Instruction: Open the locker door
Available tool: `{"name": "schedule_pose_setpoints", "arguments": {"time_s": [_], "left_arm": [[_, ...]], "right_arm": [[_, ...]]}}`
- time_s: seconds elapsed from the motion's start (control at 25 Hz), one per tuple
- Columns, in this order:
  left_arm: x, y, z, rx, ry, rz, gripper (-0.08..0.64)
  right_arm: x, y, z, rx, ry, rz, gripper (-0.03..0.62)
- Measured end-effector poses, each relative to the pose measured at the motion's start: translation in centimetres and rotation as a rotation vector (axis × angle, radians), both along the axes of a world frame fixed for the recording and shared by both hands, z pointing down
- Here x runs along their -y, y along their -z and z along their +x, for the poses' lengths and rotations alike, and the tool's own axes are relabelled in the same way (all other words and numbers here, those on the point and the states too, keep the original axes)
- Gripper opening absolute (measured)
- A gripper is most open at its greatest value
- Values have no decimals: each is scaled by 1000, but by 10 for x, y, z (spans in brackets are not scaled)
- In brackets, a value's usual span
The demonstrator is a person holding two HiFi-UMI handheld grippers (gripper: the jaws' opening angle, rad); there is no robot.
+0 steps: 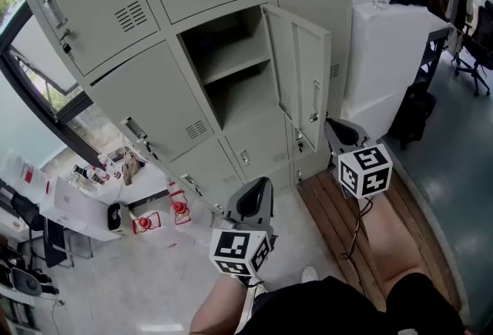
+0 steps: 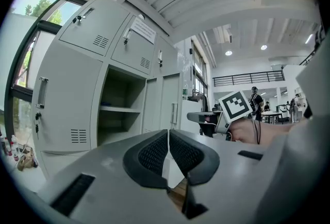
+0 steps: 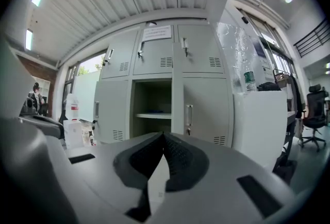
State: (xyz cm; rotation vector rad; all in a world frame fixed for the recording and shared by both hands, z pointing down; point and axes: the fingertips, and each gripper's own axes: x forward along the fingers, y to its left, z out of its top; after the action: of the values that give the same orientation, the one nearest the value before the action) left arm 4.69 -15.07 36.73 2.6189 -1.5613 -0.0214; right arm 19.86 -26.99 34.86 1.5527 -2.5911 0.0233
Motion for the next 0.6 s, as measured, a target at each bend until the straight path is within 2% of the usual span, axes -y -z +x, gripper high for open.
{"name": "schedule_pose_setpoints", "arguments": {"time_s": [0.32, 0.6], "left_arm": [[-10, -5, -2, 1, 18, -5, 23], [-22, -7, -13, -6, 64, -8, 23]], "right_arm": [[-54, 4, -44, 32, 171, 13, 54], [-91, -2, -73, 38, 275, 2, 54]]}}
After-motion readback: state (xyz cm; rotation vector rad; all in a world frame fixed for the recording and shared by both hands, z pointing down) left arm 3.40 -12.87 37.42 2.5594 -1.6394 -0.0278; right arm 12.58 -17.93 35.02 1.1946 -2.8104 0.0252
